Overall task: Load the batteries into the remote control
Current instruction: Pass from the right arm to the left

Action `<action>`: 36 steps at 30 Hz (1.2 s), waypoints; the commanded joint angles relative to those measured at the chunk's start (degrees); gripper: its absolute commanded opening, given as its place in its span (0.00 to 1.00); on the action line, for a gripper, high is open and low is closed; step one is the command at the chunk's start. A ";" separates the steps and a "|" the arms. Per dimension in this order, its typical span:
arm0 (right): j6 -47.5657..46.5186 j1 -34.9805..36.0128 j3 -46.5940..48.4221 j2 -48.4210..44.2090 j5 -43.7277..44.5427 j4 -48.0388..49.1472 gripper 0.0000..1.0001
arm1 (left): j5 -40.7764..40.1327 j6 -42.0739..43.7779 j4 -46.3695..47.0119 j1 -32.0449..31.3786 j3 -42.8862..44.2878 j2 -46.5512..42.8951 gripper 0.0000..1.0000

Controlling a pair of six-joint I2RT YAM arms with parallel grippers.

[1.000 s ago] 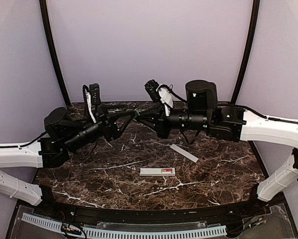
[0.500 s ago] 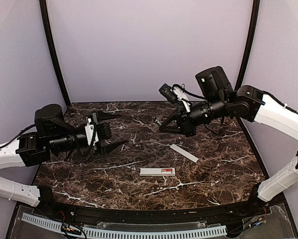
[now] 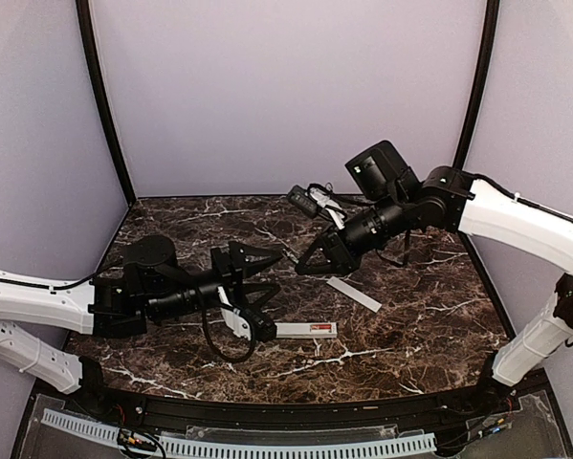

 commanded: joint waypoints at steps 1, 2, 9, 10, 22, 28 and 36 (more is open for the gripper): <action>0.27 1.16 2.16 1.17 -1.38 -0.60 0.00 | -2.74 6.68 6.51 -0.64 1.61 2.48 0.69; 0.15 1.37 2.21 1.39 -1.48 -0.65 0.00 | -3.02 7.08 6.21 -0.65 1.82 3.04 0.68; -0.37 2.25 2.18 1.71 -1.76 -1.17 0.00 | -4.73 7.30 8.80 -0.65 1.78 6.46 0.43; -0.43 2.39 2.25 1.71 -1.84 -1.23 0.00 | -4.92 7.31 8.90 -0.65 1.81 6.77 0.43; -0.82 2.85 2.33 1.96 -2.10 -1.49 0.00 | -7.13 8.02 11.16 -0.65 2.29 7.81 0.19; -0.95 2.85 2.07 1.42 -1.95 -0.98 0.00 | -8.19 8.23 12.04 -0.65 1.68 7.57 0.03; -0.51 2.80 1.73 0.70 2.00 0.46 0.11 | -10.20 2.72 12.70 -1.30 1.55 7.09 0.00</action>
